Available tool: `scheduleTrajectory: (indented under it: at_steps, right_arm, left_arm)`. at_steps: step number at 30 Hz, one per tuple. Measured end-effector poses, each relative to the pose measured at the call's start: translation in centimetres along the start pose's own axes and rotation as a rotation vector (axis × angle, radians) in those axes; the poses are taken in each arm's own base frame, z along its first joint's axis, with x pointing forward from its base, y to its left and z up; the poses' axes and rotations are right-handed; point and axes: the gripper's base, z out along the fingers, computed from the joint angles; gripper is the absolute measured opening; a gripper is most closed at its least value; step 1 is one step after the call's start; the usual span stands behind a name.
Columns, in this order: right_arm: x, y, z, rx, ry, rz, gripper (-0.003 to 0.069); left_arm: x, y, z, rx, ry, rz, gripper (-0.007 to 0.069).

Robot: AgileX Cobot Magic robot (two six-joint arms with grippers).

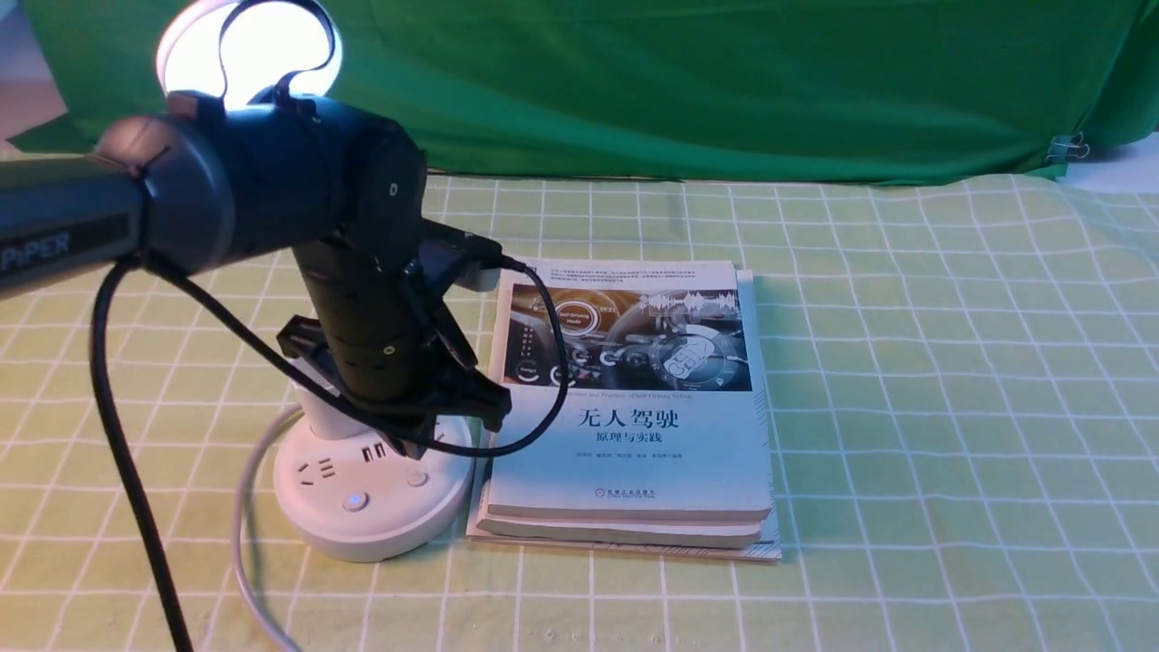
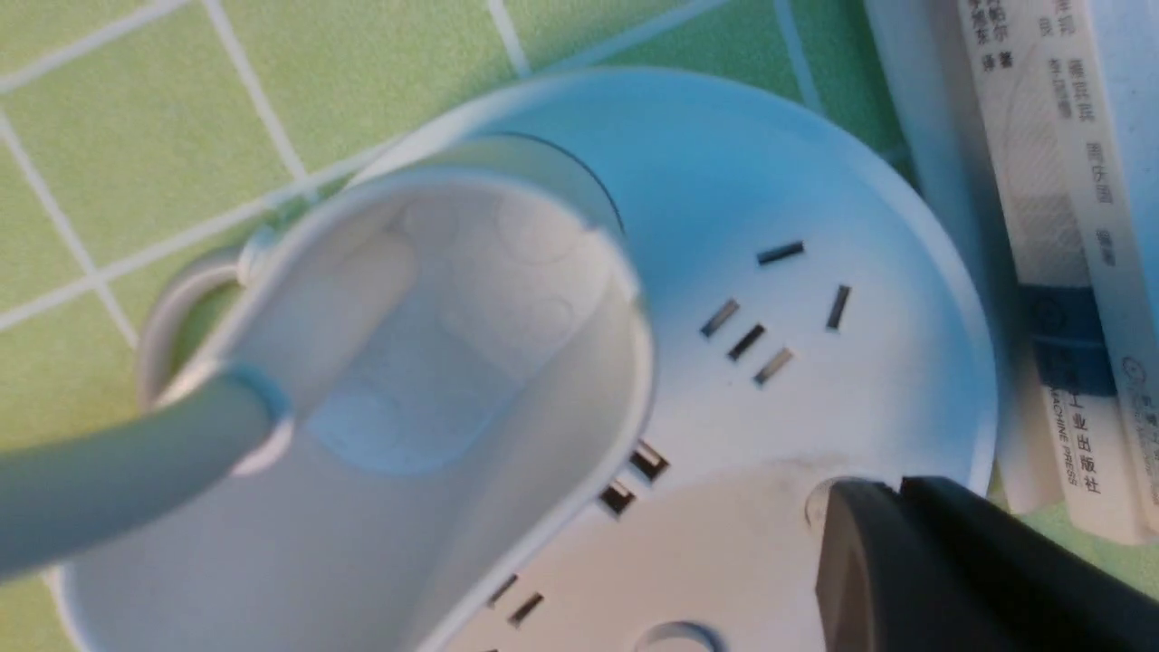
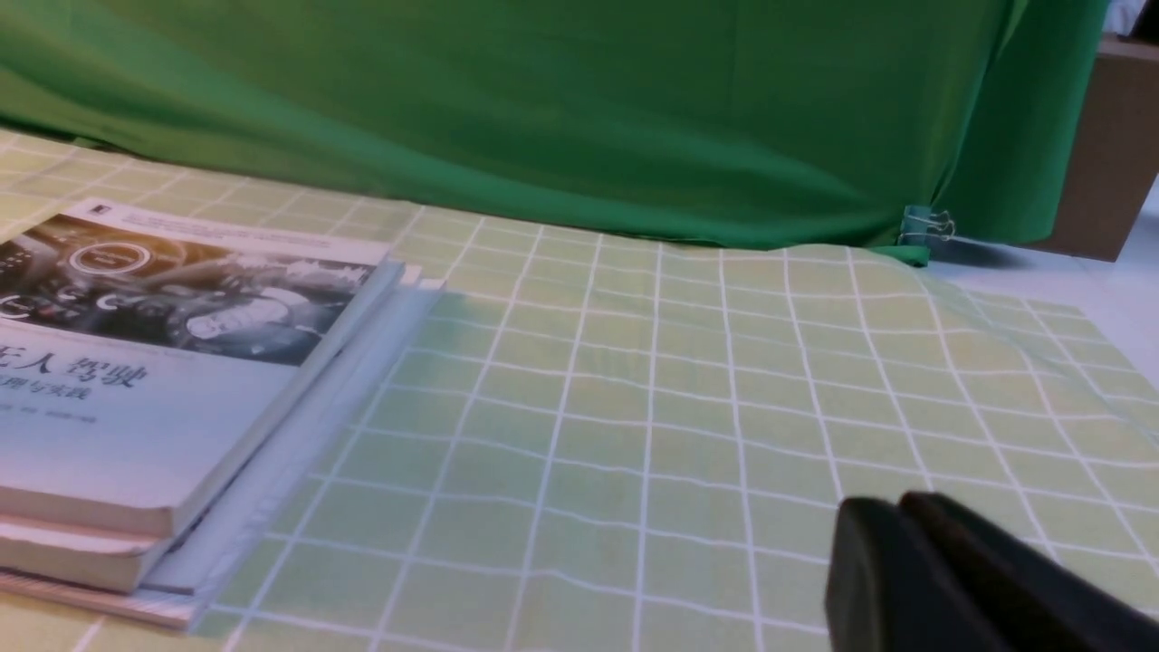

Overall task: Turn off the desk lamp on the green coffee tablecloth by hand.
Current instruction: 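Press the power button on the round power strip under the lamp with the left gripper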

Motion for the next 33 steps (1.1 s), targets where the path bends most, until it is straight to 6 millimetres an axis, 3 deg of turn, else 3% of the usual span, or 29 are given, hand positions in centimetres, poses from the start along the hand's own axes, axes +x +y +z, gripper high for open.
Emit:
scheduleTrajectory:
  at_steps: [7, 16, 24, 33]
  right_arm:
    - [0.0, 0.0, 0.0, 0.000, 0.000, 0.000, 0.0029]
    - [0.0, 0.0, 0.0, 0.000, 0.000, 0.000, 0.0031]
    - [0.0, 0.0, 0.0, 0.000, 0.000, 0.000, 0.0029]
    - [0.0, 0.0, 0.0, 0.000, 0.000, 0.000, 0.0029]
  left_arm:
    - [-0.2, 0.0, 2.4, 0.006, 0.052, -0.004, 0.0004]
    - [-0.2, -0.1, 2.2, 0.013, 0.040, -0.010, 0.0004]
    - [0.0, 0.0, 0.0, -0.003, -0.025, -0.014, 0.0004]
    - [-0.1, -0.2, 1.7, -0.001, 0.023, -0.013, 0.0004]
